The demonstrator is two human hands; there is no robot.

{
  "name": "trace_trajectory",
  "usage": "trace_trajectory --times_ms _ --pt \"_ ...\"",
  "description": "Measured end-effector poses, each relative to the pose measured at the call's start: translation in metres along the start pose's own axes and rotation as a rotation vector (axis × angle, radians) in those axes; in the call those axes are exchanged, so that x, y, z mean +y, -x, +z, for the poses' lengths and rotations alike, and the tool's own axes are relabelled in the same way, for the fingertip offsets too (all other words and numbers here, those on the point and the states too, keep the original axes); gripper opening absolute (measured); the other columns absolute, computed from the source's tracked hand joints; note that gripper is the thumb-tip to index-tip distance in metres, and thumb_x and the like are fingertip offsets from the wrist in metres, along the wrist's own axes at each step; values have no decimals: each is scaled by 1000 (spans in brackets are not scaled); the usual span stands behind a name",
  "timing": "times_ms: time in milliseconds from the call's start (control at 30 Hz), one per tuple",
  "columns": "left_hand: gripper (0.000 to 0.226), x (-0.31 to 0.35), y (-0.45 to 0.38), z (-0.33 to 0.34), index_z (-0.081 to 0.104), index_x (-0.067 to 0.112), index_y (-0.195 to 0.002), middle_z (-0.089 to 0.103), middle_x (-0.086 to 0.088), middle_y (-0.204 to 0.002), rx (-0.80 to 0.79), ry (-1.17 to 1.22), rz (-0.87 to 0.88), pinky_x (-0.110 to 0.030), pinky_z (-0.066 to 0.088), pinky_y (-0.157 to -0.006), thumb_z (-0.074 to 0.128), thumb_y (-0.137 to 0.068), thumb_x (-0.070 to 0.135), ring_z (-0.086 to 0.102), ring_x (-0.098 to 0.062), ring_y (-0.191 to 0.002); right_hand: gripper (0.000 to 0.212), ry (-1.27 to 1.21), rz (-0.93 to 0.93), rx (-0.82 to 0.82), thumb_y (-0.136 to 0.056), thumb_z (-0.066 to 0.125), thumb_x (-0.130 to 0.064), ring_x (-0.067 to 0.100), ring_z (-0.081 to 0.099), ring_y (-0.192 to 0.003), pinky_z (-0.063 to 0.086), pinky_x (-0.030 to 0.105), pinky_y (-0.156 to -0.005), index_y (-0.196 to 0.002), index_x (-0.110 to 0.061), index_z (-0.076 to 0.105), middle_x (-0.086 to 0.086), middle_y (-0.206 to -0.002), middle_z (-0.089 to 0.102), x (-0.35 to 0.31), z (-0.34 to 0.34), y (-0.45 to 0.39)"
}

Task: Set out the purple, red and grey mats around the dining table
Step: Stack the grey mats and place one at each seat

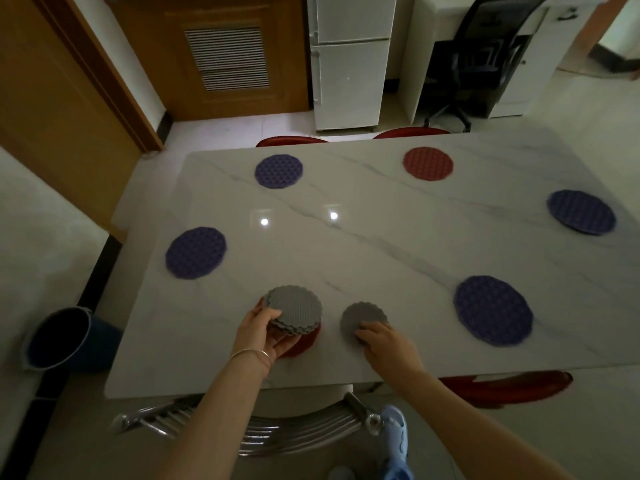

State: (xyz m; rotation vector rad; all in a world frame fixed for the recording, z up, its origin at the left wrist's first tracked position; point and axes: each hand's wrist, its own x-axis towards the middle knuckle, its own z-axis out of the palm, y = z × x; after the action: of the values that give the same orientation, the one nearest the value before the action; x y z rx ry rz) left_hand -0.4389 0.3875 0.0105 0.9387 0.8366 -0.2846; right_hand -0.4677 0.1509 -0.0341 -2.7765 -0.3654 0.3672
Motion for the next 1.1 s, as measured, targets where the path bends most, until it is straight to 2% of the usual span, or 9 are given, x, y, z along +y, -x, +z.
trace_trajectory --times_ms 133,233,333,400,533,667,867,1000,1100 --pt "27 -2 3 1 53 13 -111 57 -15 -101 -14 -9 -11 -40 57 -46 54 -86 4 58 -34 -86 38 -16 18 -61 -96 43 -25 18 31 -133 43 32 -101 -134 -22 46 -4 -149 31 -4 0 6" --pt "28 -5 3 5 54 14 -112 57 -15 -103 -37 -30 -20 -39 57 -47 54 -86 4 59 -34 -87 44 25 -4 -104 -96 43 -21 21 26 -136 42 32 -102 -140 -21 37 -1 -152 24 -6 -1 9" --pt "27 -8 5 10 53 14 -110 56 -17 -105 -50 -28 -30 -40 58 -48 55 -85 4 59 -35 -87 45 -20 0 -109 -94 45 -16 22 25 -136 41 34 -103 -138 -22 39 -1 -152 23 -4 -3 10" --pt "28 -10 8 13 53 13 -110 56 -18 -105 -58 -28 -33 -41 58 -49 56 -85 3 59 -35 -88 42 -125 40 -47 -93 47 -13 21 29 -134 40 35 -105 -134 -22 46 0 -149 30 -3 -8 11" --pt "34 -9 13 30 54 10 -115 60 -21 -107 -79 -83 -18 -43 56 -55 57 -82 3 61 -36 -86 39 -334 84 208 -90 49 -4 23 39 -127 39 35 -104 -128 -15 54 5 -139 45 -4 -34 13" --pt "35 -13 21 68 56 8 -118 62 -22 -112 -203 -156 -29 -43 57 -61 58 -83 4 62 -39 -94 36 -423 41 370 -91 56 -19 18 41 -125 39 34 -104 -127 -20 54 2 -137 46 -7 -75 21" --pt "25 -35 43 149 56 9 -114 63 -21 -105 -373 -314 14 -40 58 -58 55 -89 6 64 -36 -91 54 -314 51 388 -80 69 -37 13 41 -122 40 26 -96 -129 -24 51 -3 -135 45 26 -125 34" --pt "28 -50 54 191 55 9 -119 64 -21 -114 -499 -359 -25 -42 60 -66 57 -91 10 65 -38 -99 51 -334 130 406 -79 71 -38 15 50 -112 44 26 -93 -124 -21 55 -2 -126 53 67 -142 46" --pt "30 -64 56 221 56 8 -120 67 -20 -111 -565 -361 -51 -41 59 -68 60 -91 15 68 -36 -95 49 -332 164 397 -80 70 -38 17 55 -106 42 21 -86 -124 -21 57 -1 -123 57 100 -153 55"
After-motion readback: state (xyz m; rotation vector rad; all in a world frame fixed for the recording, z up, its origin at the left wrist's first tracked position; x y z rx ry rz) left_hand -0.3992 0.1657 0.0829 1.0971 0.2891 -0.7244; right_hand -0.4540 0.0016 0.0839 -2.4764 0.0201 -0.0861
